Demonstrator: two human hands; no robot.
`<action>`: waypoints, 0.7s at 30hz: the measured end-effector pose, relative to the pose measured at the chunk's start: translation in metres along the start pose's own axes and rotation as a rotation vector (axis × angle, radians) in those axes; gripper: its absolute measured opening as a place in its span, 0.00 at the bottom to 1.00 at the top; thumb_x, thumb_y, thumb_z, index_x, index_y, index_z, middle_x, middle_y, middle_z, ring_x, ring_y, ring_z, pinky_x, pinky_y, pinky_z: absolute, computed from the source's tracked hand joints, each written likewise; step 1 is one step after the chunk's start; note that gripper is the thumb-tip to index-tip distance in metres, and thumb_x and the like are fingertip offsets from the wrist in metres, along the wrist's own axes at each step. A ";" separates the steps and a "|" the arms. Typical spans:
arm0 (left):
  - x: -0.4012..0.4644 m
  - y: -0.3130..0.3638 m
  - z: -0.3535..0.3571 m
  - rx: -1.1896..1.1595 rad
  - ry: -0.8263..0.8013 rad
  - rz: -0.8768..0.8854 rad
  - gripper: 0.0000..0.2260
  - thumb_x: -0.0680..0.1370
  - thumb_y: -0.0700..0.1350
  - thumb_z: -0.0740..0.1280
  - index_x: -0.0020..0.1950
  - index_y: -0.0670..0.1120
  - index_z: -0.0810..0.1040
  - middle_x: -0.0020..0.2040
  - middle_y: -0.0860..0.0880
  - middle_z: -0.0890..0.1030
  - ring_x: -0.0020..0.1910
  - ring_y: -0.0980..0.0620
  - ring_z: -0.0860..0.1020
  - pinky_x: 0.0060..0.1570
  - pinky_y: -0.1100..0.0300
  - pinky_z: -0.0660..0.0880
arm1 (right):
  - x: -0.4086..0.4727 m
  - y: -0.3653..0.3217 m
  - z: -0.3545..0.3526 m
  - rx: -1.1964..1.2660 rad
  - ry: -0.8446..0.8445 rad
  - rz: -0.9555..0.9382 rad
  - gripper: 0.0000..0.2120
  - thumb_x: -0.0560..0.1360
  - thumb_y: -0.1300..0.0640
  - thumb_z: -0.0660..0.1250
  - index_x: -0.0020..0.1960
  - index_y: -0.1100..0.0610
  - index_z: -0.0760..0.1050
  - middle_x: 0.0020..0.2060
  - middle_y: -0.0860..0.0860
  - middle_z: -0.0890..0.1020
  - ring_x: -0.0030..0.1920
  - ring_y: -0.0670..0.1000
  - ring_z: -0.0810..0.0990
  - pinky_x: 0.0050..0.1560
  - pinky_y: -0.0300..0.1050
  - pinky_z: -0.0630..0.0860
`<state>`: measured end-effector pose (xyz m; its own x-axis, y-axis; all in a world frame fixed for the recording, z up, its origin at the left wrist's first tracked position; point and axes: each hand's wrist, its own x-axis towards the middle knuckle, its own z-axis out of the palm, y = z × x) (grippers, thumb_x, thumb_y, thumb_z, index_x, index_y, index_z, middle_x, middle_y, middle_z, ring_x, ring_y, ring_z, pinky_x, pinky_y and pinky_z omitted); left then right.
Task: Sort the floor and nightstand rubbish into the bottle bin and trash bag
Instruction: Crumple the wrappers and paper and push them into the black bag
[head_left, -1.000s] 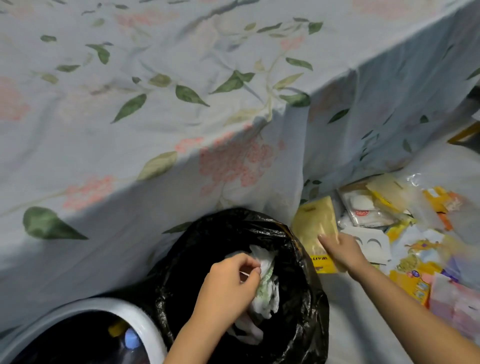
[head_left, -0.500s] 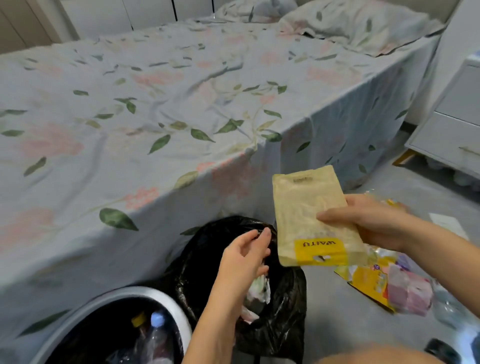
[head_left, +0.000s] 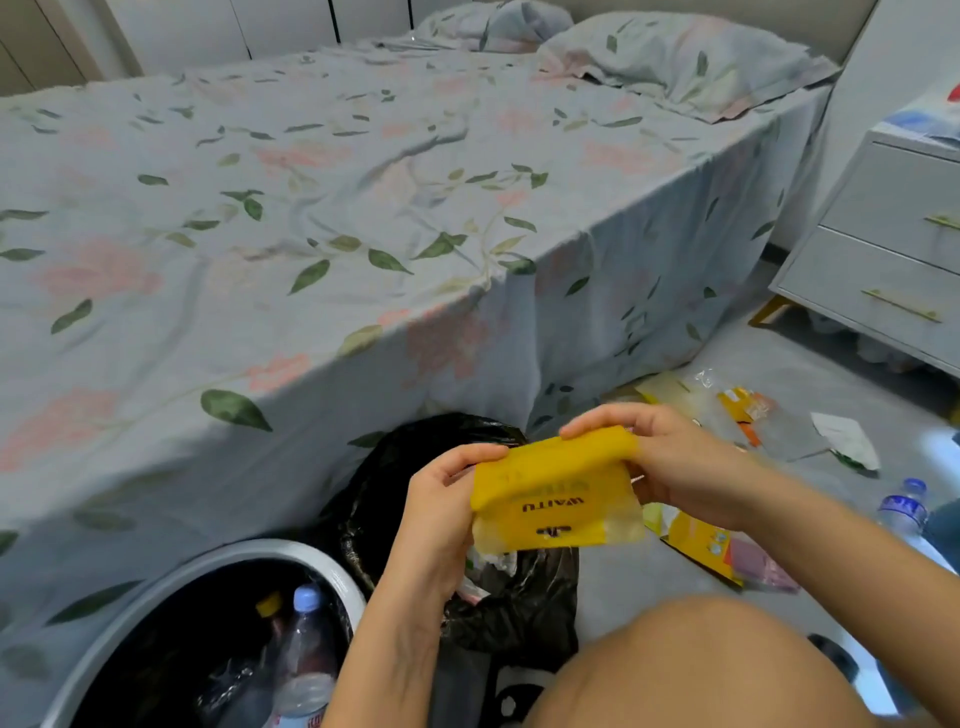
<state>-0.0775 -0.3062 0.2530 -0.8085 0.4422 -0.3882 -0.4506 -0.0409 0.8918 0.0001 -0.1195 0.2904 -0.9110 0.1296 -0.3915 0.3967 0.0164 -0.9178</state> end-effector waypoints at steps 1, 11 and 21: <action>0.002 -0.001 0.000 -0.051 0.027 -0.034 0.09 0.77 0.35 0.65 0.44 0.46 0.83 0.37 0.46 0.84 0.34 0.49 0.82 0.34 0.57 0.78 | 0.003 0.000 0.000 -0.004 0.022 0.010 0.16 0.80 0.64 0.58 0.47 0.52 0.83 0.40 0.51 0.83 0.38 0.49 0.84 0.34 0.44 0.80; 0.015 -0.016 -0.009 0.076 -0.053 -0.130 0.19 0.73 0.47 0.73 0.62 0.45 0.77 0.52 0.44 0.85 0.50 0.45 0.84 0.48 0.46 0.81 | 0.019 0.017 0.006 -0.284 0.137 -0.076 0.08 0.72 0.54 0.72 0.51 0.48 0.79 0.46 0.49 0.79 0.44 0.49 0.80 0.36 0.43 0.79; 0.026 -0.025 -0.016 0.880 -0.157 0.361 0.18 0.72 0.49 0.74 0.60 0.58 0.77 0.50 0.63 0.79 0.51 0.68 0.76 0.49 0.74 0.73 | 0.041 0.040 0.000 -0.505 0.035 -0.213 0.16 0.66 0.55 0.76 0.47 0.39 0.77 0.42 0.42 0.81 0.46 0.47 0.81 0.47 0.49 0.81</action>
<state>-0.0930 -0.3078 0.2168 -0.7542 0.6520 -0.0776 0.3124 0.4603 0.8309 -0.0214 -0.1138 0.2381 -0.9762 0.1042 -0.1904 0.2167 0.5187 -0.8271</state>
